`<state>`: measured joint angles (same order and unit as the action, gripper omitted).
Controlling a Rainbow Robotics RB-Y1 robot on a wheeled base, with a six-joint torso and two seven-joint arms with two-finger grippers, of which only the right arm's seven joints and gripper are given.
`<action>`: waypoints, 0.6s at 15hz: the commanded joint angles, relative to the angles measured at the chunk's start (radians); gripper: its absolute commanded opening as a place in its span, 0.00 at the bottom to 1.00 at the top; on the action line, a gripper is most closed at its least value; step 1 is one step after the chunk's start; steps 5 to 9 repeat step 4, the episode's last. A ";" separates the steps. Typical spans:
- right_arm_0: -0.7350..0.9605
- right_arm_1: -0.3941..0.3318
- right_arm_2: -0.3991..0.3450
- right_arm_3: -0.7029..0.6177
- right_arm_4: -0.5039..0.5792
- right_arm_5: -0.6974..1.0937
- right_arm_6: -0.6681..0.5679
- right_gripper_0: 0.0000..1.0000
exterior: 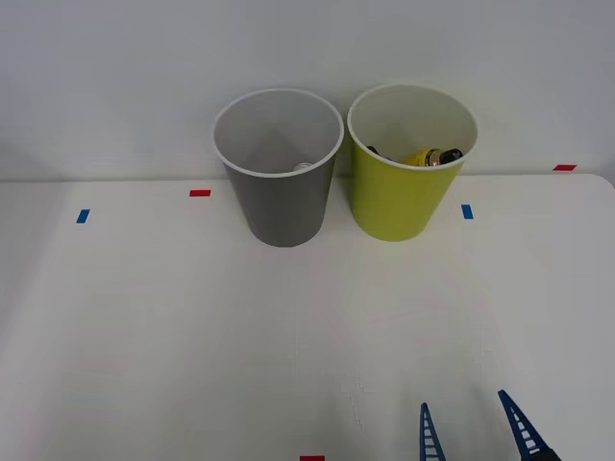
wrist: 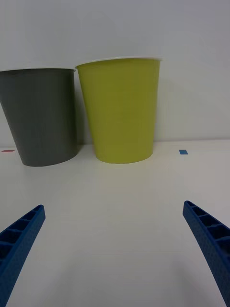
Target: Put cans in the gray bin, plastic bottles in the light green bin
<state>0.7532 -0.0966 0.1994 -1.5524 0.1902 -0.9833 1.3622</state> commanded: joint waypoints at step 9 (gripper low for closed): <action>0.000 0.000 0.000 0.000 0.000 0.000 0.000 1.00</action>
